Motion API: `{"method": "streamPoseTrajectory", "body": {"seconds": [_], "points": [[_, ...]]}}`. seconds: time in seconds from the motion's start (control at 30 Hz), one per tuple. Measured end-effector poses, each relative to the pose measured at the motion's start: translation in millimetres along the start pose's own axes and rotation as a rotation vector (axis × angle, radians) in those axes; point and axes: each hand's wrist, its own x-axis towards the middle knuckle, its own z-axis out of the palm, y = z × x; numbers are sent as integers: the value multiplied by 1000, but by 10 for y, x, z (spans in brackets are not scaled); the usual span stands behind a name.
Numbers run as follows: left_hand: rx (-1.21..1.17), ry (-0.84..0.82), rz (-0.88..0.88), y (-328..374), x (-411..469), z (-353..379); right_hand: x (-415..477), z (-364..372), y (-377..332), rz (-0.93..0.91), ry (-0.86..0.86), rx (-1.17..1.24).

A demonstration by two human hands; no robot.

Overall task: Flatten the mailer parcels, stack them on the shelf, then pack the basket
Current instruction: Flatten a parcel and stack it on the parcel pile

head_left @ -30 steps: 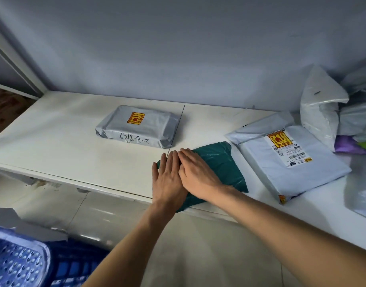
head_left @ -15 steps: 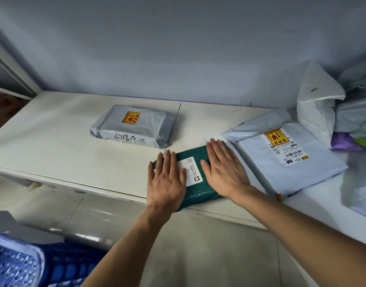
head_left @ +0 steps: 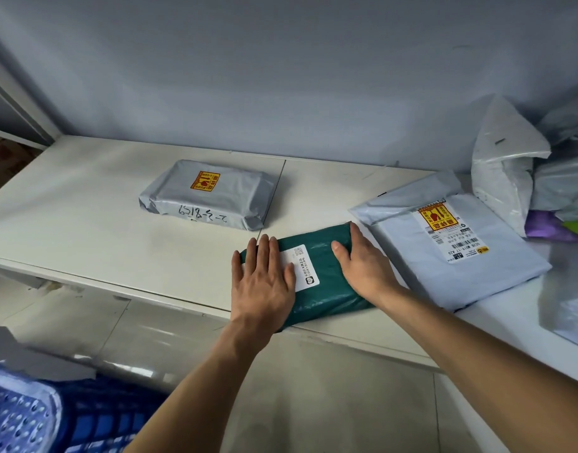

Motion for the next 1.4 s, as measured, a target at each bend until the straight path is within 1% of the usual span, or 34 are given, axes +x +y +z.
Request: {"method": "streamPoseTrajectory", "body": {"seconds": [0.07,0.1,0.13,0.2,0.23,0.3,0.43,0.57,0.67,0.73,0.8,0.87,0.97,1.0,1.03,1.1,1.17,1.27,1.33,1.4], "points": [[37,34,-9,75,15,-58,-26,25,-36,-21,40,-70],[39,48,15,152,42,-90,-35,29,-45,-24,56,-93],[24,63,67,249,67,-107,-44,37,-52,-24,59,-102],[-41,90,226,487,122,-102,-45,34,-25,-46,48,-106],[-81,77,291,579,139,-92,-42,35,-11,-66,37,-110],[-127,29,348,643,164,-40,-30,32,22,-89,30,-85],[6,47,393,410,165,-25,-8,28,7,-60,57,-61],[40,-7,231,-16,128,-58,-7,38,2,-71,69,-80],[-46,-60,79,-317,60,-65,-1,38,5,-70,56,-72],[-228,-117,19,-397,35,-49,-8,35,-5,-56,44,-57],[-468,-119,-34,-351,9,-72,-13,24,-23,-36,22,-26],[-678,-112,-140,-249,-6,-150,-3,18,-24,-26,16,-10],[-846,-169,-284,-183,94,-240,8,5,-51,-23,29,-26],[-934,-187,-354,-181,135,-271,13,-16,-68,-23,25,-26],[-1016,-205,-419,-189,163,-295,18,-50,-96,-16,16,-14],[-1120,-243,-480,-216,183,-369,41,-142,-117,12,2,59],[-1265,-255,-503,-248,189,-432,50,-235,-90,32,-3,203],[-1458,-275,-543,-310,206,-518,17,-320,-50,25,-10,489],[-1454,-350,-435,-334,213,-552,-7,-380,-51,23,-17,631],[-1408,-395,-315,-311,207,-597,-37,-481,-51,4,-19,677]]}}
